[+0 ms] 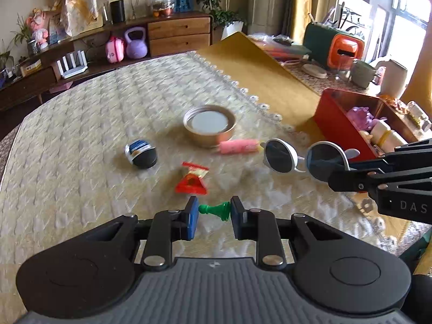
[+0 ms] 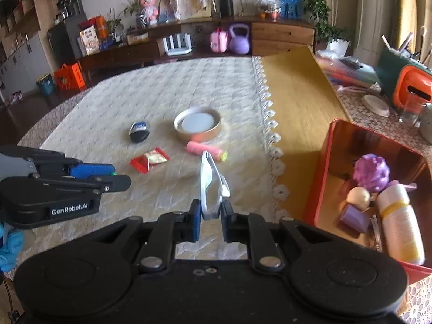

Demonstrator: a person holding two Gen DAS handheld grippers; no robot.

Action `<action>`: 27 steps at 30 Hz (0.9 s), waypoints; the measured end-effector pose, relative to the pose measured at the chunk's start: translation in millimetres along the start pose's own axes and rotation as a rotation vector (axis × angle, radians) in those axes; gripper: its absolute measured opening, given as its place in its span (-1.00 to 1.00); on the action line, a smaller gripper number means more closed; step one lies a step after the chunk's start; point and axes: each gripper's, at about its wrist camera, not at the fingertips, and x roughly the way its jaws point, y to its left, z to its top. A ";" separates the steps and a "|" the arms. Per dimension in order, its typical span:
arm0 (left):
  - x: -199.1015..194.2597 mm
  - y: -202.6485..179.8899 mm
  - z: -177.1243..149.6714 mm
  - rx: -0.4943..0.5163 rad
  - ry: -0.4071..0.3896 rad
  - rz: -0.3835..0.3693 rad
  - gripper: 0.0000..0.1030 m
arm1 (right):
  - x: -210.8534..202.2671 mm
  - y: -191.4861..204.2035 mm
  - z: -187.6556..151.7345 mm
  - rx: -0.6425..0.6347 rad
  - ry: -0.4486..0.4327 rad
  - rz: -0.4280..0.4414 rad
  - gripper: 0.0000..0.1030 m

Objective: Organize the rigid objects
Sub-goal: 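Carry the green peg and white sunglasses into the red tin with both tools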

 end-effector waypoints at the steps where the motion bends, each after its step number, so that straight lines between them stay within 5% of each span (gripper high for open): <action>1: -1.9 -3.4 1.4 0.005 -0.004 -0.002 -0.52 | -3.0 -1.8 0.3 0.006 -0.008 -0.003 -0.74; 27: -21.2 -153.3 61.5 0.167 -0.075 -0.165 -0.52 | -111.3 -119.5 -13.9 0.150 -0.183 -0.139 -0.73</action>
